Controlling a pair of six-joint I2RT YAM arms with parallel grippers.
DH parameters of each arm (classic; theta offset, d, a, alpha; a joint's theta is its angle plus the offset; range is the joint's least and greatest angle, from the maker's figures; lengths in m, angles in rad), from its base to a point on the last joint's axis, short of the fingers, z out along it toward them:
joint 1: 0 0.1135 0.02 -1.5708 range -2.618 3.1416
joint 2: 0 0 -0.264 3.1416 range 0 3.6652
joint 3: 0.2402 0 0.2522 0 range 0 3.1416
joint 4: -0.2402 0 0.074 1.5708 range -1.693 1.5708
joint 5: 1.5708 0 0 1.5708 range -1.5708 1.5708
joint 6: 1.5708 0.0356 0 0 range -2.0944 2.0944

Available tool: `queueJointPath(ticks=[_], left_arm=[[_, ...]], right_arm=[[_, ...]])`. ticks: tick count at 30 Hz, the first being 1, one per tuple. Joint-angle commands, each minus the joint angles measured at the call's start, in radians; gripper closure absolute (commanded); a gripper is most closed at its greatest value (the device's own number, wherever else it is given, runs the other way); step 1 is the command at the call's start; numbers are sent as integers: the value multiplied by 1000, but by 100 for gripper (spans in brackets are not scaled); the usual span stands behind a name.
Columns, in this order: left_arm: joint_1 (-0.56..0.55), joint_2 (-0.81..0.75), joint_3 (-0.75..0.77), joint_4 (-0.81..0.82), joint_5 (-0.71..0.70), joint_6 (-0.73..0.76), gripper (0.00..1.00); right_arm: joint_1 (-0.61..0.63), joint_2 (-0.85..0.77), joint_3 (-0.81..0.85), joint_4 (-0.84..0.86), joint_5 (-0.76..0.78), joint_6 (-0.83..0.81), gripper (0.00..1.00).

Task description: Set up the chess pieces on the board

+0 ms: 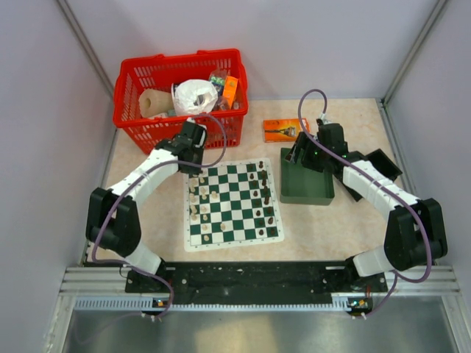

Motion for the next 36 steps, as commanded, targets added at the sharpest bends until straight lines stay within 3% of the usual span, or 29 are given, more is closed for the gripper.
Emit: queueJointPath(ticks=[1, 11, 22, 36], left_arm=[[31, 61, 97, 2, -38, 23, 98], [80, 196, 151, 37, -105, 29, 100], [128, 301, 234, 44, -22, 51, 100], [140, 311, 174, 139, -30, 10, 100]], right_arm=[[-4, -31, 23, 11, -2, -13, 26], [-5, -27, 26, 9, -4, -10, 26], [-4, -19, 38, 0, -1, -14, 26], [-2, -11, 40, 0, -5, -13, 26]])
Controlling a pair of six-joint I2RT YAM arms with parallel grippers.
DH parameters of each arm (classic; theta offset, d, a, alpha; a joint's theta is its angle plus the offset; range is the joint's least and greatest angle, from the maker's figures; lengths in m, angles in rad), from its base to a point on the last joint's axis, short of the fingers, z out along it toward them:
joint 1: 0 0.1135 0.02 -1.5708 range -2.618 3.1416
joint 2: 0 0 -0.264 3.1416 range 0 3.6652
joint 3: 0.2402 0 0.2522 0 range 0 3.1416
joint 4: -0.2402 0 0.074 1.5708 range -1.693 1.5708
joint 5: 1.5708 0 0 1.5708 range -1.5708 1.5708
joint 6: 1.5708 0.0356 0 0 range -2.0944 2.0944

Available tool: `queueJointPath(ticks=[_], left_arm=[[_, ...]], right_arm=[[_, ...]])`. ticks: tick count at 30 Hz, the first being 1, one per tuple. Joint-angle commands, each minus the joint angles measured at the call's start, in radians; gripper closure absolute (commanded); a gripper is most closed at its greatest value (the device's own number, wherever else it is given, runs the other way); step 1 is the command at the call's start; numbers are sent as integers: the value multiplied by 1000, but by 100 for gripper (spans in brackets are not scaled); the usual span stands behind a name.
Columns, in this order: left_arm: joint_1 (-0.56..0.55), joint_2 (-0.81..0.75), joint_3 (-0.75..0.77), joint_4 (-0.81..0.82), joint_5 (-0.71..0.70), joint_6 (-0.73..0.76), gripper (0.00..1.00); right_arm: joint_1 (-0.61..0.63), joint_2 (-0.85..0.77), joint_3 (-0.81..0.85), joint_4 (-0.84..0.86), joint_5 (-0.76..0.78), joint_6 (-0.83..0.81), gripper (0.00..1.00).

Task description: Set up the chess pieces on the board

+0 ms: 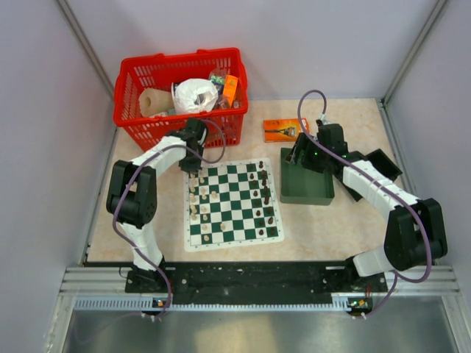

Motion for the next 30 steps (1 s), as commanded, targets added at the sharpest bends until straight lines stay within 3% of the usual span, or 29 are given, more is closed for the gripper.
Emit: queueJointPath(ticks=[1, 24, 30], left_arm=[[35, -1, -7, 177, -18, -45, 100], [40, -5, -70, 315, -118, -118, 99], [40, -11, -75, 308, -112, -120, 89]], right_arm=[[-4, -10, 38, 15, -6, -6, 26], [-2, 9, 26, 21, -16, -5, 26], [-2, 9, 25, 20, -18, -6, 25]])
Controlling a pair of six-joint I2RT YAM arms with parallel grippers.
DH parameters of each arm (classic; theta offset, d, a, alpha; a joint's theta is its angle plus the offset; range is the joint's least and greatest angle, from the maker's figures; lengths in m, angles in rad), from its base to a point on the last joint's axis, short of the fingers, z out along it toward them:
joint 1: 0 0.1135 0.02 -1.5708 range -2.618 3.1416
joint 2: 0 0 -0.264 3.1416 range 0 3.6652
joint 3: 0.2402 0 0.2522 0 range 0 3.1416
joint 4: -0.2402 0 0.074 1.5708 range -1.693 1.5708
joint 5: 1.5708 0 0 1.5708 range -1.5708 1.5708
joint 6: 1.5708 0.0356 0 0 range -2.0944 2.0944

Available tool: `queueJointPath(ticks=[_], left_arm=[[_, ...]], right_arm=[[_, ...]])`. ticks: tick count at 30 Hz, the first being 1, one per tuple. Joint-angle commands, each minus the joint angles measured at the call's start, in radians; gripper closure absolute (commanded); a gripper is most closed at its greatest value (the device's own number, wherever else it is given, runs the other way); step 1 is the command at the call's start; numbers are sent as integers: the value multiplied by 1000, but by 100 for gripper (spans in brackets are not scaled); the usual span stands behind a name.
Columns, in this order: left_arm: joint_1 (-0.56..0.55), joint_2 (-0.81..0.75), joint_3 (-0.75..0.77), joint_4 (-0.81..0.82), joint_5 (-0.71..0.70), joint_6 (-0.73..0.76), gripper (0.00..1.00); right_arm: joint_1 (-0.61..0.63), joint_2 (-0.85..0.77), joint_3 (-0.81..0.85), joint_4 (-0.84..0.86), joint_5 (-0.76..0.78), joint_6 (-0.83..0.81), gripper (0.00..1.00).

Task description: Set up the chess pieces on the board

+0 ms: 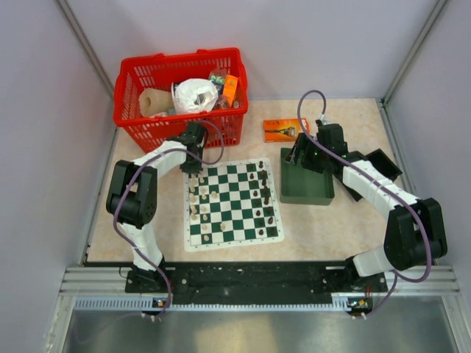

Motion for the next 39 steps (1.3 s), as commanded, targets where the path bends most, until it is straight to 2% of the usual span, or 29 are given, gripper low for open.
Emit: queueJointPath(ticks=[1, 6, 15, 22, 28, 31, 37, 39], left_arm=[[38, -16, 6, 164, -77, -51, 86], [39, -39, 8, 162, -80, -45, 74], [38, -63, 25, 148, -77, -42, 60], [38, -137, 20, 161, -52, -42, 43], [38, -203, 43, 139, -23, -50, 41], [39, -256, 29, 116, 40, -47, 41], [18, -420, -111, 102, 221, -45, 40], [-17, -474, -156, 92, 207, -39, 39]], right_arm=[[-2, 6, 23, 21, -10, -6, 25], [-2, 6, 19, 19, -13, -4, 25], [-2, 6, 17, 19, -19, -4, 25], [-2, 10, 15, 19, -24, -3, 25], [-4, 12, 14, 19, -27, -4, 25], [-2, 9, 11, 19, -26, -4, 25], [-4, 4, 11, 21, -21, -3, 25], [-2, 3, 12, 19, -22, -1, 25]])
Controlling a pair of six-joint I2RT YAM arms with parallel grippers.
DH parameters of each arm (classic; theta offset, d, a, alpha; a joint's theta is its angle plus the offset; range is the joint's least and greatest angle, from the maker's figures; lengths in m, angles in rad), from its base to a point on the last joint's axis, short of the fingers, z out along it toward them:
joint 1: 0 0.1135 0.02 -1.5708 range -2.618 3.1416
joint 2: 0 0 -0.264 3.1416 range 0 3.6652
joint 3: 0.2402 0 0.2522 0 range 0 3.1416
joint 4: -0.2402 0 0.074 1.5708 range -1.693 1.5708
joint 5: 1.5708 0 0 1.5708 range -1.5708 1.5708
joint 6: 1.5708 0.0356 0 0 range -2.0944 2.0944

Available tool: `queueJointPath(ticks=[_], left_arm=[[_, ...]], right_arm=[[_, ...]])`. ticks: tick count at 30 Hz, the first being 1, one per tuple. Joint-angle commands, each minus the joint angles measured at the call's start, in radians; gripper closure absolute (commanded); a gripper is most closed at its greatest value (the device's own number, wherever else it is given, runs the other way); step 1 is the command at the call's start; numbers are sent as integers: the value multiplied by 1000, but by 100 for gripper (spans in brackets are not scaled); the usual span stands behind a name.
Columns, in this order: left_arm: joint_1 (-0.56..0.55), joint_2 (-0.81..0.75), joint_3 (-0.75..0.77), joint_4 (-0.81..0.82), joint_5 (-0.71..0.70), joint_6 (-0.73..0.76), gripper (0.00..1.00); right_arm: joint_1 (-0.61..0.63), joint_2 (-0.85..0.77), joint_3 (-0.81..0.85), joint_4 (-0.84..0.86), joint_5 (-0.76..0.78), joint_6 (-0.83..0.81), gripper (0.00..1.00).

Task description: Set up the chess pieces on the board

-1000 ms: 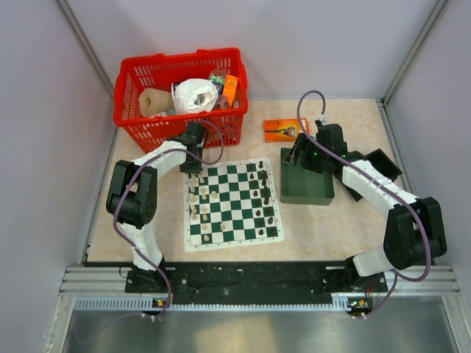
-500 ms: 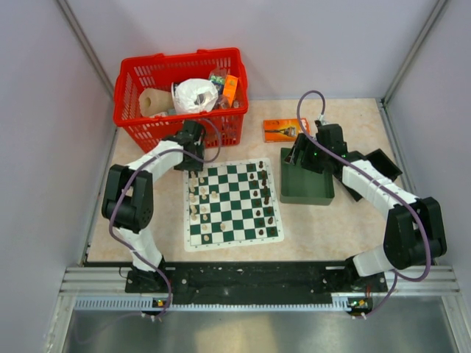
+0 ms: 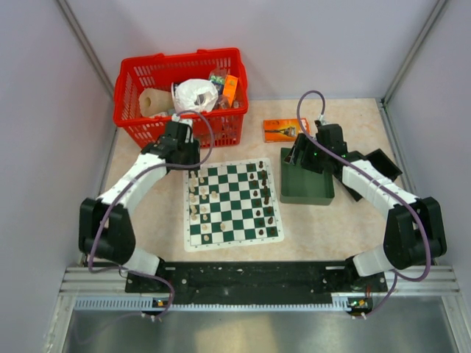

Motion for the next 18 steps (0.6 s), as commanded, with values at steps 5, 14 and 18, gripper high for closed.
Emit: queueJointPath(ticks=[5, 14, 18], left_arm=[[-79, -311, -113, 119, 68, -62, 35], [-285, -305, -133, 26, 107, -59, 36], [-365, -322, -169, -12, 164, -111, 37]], right_arm=[[-2, -4, 8, 16, -3, 4, 25], [-2, -24, 2, 16, -5, 4, 25], [-2, -35, -4, 15, -2, 5, 25]])
